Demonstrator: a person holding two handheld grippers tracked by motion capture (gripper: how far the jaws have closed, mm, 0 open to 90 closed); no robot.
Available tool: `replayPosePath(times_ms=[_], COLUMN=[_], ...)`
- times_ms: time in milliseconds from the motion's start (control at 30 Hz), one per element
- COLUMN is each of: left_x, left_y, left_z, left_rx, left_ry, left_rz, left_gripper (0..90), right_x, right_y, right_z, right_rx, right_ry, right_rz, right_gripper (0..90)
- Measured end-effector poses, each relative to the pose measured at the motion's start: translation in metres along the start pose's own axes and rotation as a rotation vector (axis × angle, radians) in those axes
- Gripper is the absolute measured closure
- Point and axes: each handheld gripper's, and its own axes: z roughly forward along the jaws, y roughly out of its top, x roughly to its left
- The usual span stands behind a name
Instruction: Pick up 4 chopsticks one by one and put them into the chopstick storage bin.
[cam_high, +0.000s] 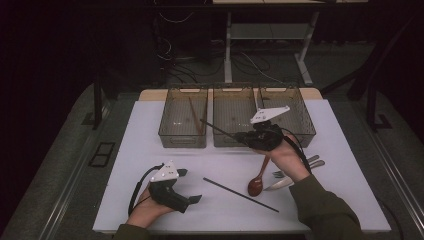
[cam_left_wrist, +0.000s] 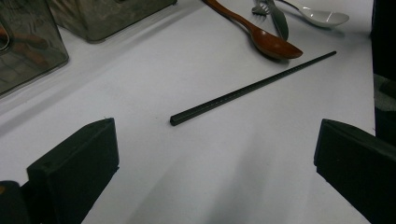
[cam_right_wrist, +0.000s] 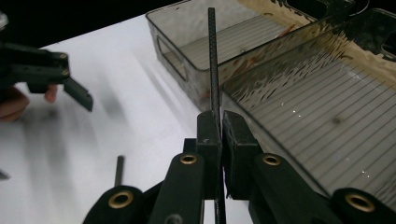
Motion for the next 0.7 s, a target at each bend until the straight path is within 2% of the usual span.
replayPosePath(times_ms=[200,433,700], left_x=[-0.001,-0.001,-0.001], left_y=[0.000,0.000,0.001], left_z=[0.000,0.000,-0.001], left_rx=[0.000,-0.008,-0.012], left_ry=[-0.001,-0.002,-0.005], left_rz=[-0.004,-0.011,-0.003], left_gripper=[0.0,0.0,0.0], right_x=[-0.005,-0.013,-0.020], right_y=[0.016,0.037,0.061], right_z=[0.012,0.027,0.056], right_rx=[0.014,0.036,0.063], right_ry=[-0.023,-0.038,-0.060], right_rz=[-0.001,0.026,0.050], right_gripper=[85.6,85.6,85.6])
